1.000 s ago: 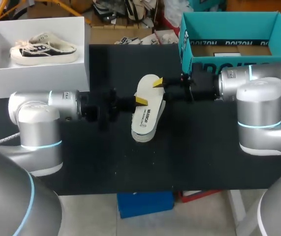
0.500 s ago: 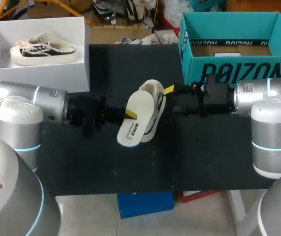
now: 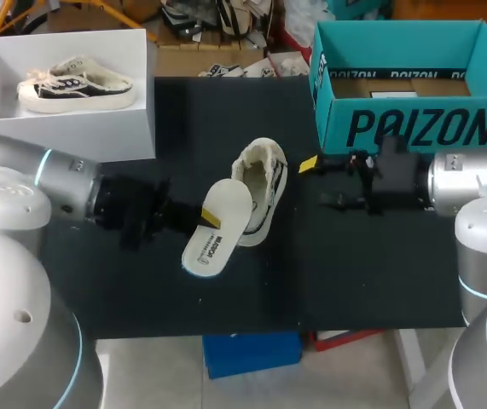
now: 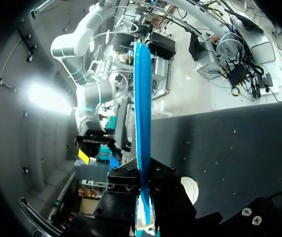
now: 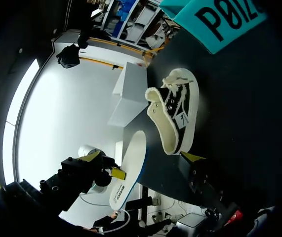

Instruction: Take the shoe out of the shoebox, open the shoe tongue, remove and reinsert the insole, then place the shoe into the shoebox

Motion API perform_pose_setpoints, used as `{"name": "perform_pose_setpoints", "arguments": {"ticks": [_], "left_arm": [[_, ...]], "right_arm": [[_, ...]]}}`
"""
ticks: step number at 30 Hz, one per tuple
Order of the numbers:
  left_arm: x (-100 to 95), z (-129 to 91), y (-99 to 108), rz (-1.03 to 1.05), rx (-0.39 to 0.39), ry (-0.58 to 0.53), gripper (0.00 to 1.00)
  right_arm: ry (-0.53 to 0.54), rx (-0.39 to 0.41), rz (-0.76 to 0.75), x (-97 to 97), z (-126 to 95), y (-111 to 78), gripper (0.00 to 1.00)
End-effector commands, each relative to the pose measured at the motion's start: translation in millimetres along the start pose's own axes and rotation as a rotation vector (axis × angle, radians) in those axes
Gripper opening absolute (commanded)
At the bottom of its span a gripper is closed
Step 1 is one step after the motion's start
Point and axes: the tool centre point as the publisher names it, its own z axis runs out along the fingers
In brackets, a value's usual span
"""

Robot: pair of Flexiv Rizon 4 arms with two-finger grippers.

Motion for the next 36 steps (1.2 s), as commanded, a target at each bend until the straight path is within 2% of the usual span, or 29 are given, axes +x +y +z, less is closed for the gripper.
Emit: {"name": "perform_pose_setpoints", "arguments": {"ticks": [1,8,10,16,23,36], "left_arm": [[0.8,-4.0,-2.8,-0.003,0.015,0.035,0.00],[5.9,-5.3,-12.7,-0.011,0.044,0.067,0.00],[8.3,-4.5,-17.8,-0.008,0.064,0.098,0.00],[15.1,-6.5,-17.4,-0.014,0.092,0.159,0.00],[21.4,-7.0,-1.6,-0.012,0.133,0.256,0.00],[24.7,6.1,23.6,0.005,0.240,0.349,0.00]], "right_arm": [[-0.021,-0.036,0.006,6.5,-17.9,-17.5,1.00],[-0.043,-0.067,0.015,10.0,-26.9,-31.8,1.00],[-0.079,-0.066,0.017,11.5,-29.0,-34.8,1.00],[-0.079,-0.066,0.017,11.5,-29.0,-34.8,1.00],[-0.079,-0.066,0.017,11.5,-29.0,-34.8,1.00],[-0.079,-0.066,0.017,11.5,-29.0,-34.8,1.00]]}}
